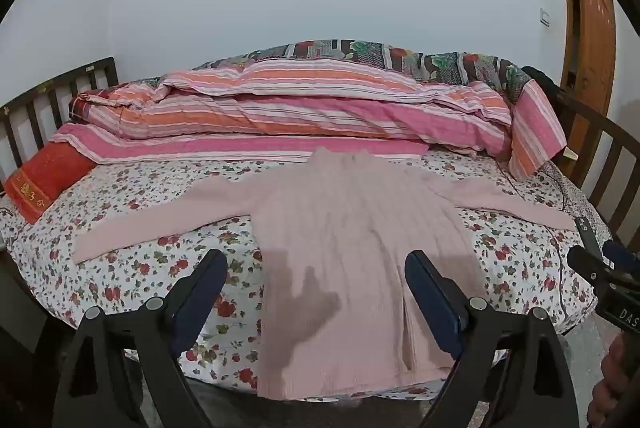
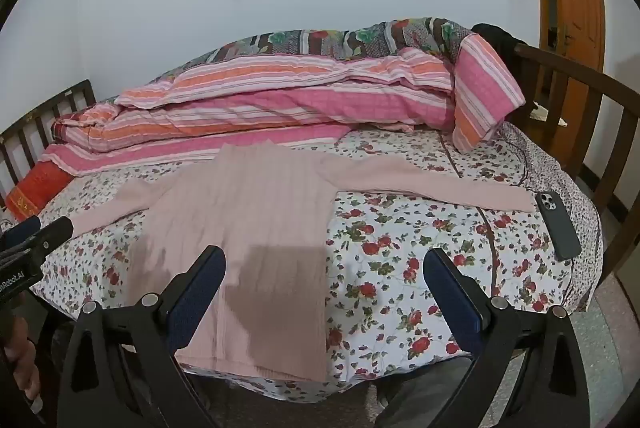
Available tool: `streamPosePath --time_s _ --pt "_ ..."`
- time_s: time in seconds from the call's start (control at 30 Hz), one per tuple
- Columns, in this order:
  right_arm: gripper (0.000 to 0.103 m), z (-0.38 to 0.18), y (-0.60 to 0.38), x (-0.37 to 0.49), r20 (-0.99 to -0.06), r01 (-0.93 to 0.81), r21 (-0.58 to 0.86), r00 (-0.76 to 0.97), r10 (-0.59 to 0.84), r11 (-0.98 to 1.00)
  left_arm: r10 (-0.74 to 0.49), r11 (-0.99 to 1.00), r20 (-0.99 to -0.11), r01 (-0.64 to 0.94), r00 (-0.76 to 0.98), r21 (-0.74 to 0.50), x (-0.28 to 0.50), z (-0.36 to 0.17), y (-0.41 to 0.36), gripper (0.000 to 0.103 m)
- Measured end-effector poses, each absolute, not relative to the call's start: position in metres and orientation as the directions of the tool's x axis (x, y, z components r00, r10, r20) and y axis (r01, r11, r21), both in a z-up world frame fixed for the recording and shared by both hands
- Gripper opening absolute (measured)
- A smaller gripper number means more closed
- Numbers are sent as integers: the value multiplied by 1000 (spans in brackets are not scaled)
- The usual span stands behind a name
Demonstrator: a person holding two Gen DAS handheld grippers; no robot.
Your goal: Fold small clothes
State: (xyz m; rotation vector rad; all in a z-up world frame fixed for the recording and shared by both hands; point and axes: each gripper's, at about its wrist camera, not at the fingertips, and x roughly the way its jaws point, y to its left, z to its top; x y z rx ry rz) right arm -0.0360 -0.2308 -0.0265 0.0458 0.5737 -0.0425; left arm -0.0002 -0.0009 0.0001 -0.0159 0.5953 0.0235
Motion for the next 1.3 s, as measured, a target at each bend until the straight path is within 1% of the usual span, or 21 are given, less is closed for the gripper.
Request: streamPosePath --time_s 0.07,0.1,0.4,1.3 --pt "98 -26 -231 -36 -542 51 30 840 -26 998 18 1000 -563 -27 826 -8 -1 0 -3 90" --pt "98 -26 -230 -36 -541 51 28 840 -27 998 7 999 -562 -28 827 -28 -1 0 0 90" --pt "98 -27 -234 -37 -539 54 30 842 -29 998 15 999 -560 -39 829 -32 -4 -7 2 90" --pt "98 -22 -237 -39 -532 65 30 846 -39 997 11 999 -568 -38 823 -36 0 -4 1 90"
